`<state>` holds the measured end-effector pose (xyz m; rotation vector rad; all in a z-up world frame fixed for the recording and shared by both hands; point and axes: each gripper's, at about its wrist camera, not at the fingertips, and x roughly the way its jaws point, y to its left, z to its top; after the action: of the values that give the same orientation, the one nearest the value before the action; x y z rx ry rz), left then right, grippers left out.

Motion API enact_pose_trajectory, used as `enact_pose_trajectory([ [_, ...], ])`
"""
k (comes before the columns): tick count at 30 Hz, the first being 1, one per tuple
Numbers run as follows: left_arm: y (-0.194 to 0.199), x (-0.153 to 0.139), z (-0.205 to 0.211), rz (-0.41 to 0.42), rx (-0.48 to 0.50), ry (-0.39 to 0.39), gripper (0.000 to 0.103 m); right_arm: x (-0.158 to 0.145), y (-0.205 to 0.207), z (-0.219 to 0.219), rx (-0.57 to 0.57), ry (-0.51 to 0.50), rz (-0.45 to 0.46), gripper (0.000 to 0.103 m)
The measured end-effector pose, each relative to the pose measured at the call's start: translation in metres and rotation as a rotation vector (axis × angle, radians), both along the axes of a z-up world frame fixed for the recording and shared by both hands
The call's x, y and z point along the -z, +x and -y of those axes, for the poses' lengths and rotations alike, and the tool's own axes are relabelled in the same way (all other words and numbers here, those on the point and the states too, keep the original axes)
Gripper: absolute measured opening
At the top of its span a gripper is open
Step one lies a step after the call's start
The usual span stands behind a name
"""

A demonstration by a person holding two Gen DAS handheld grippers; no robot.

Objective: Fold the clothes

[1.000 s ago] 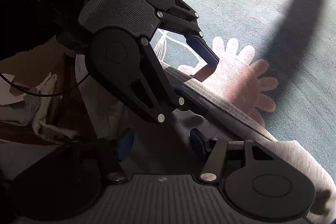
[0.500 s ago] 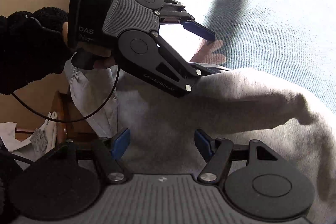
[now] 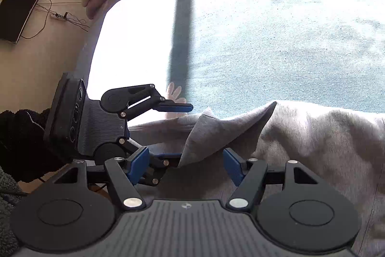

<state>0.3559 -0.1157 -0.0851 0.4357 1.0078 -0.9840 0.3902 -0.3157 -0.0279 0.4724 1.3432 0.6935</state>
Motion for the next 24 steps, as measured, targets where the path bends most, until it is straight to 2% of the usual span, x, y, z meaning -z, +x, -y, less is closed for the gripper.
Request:
enact_pose_trajectory([
  [3, -0.007, 0.003, 0.003, 0.008, -0.021, 0.018, 0.07, 0.012, 0.038, -0.009, -0.078, 0.022, 0.057, 0.073],
  [5, -0.004, 0.003, 0.003, -0.008, -0.07, 0.018, 0.07, 0.026, 0.06, -0.025, -0.151, -0.005, 0.07, 0.072],
  [8, 0.003, 0.002, -0.002, -0.044, -0.131, 0.002, 0.07, 0.03, 0.062, -0.037, -0.257, -0.023, 0.096, 0.07],
  [11, 0.007, 0.003, -0.006, -0.068, -0.171, -0.012, 0.07, 0.033, 0.064, -0.048, -0.364, -0.04, 0.122, 0.053],
  [13, 0.008, 0.004, -0.007, -0.067, -0.189, -0.012, 0.07, 0.035, 0.066, -0.055, -0.434, -0.052, 0.139, 0.027],
  [18, 0.023, 0.003, -0.014, -0.065, -0.282, -0.033, 0.07, 0.041, 0.069, -0.073, -0.612, -0.081, 0.181, 0.014],
  [24, 0.073, 0.013, -0.019, -0.02, -0.418, -0.008, 0.07, 0.038, 0.092, -0.06, -0.45, -0.087, 0.274, 0.012],
])
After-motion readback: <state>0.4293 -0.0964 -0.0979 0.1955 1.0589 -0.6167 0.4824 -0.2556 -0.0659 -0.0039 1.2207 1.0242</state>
